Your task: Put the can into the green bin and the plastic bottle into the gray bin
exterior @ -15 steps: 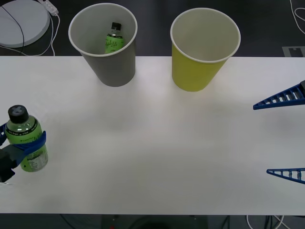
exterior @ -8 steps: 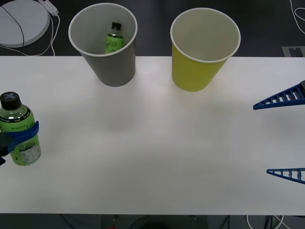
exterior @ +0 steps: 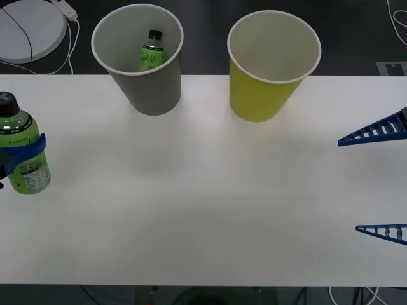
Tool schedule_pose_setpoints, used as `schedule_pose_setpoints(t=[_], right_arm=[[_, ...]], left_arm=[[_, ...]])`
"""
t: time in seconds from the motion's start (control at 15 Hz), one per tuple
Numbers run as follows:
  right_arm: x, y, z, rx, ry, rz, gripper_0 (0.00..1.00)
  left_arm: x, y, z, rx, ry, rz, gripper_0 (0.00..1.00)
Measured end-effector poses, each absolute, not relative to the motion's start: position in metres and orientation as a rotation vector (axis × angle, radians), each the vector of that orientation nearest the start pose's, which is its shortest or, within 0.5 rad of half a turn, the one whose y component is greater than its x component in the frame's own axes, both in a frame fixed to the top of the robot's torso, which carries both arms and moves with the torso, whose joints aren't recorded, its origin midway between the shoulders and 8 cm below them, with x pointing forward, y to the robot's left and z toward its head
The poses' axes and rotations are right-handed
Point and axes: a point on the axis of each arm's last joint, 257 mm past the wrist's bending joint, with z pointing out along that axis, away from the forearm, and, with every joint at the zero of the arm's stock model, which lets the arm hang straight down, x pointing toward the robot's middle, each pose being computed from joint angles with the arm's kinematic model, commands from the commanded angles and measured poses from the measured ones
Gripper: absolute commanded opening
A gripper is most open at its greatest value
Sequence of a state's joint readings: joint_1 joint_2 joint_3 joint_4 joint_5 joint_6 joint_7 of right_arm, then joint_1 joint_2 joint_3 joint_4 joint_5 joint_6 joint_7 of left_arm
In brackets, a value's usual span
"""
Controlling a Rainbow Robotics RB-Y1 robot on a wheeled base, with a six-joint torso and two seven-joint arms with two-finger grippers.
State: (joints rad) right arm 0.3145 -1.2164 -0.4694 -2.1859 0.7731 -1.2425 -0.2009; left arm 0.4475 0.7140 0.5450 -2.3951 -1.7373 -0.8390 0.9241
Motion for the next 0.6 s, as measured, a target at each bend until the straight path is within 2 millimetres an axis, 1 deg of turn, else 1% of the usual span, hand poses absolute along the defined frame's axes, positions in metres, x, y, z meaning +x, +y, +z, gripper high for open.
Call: schedule_pose_setpoints(t=[0.2, 0.6], right_arm=[[0.26, -0.198, -0.034, -1.546, 1.348, 0.674, 1.0], [0.26, -0.198, -0.034, -1.546, 1.348, 0.674, 1.0]], left_arm=[[0.387, 0.305, -0.059, 0.642, 1.722, -0.095, 0.0], [0.413, 0.304, -0.05, 0.686, 1.718, -0.106, 0.0]])
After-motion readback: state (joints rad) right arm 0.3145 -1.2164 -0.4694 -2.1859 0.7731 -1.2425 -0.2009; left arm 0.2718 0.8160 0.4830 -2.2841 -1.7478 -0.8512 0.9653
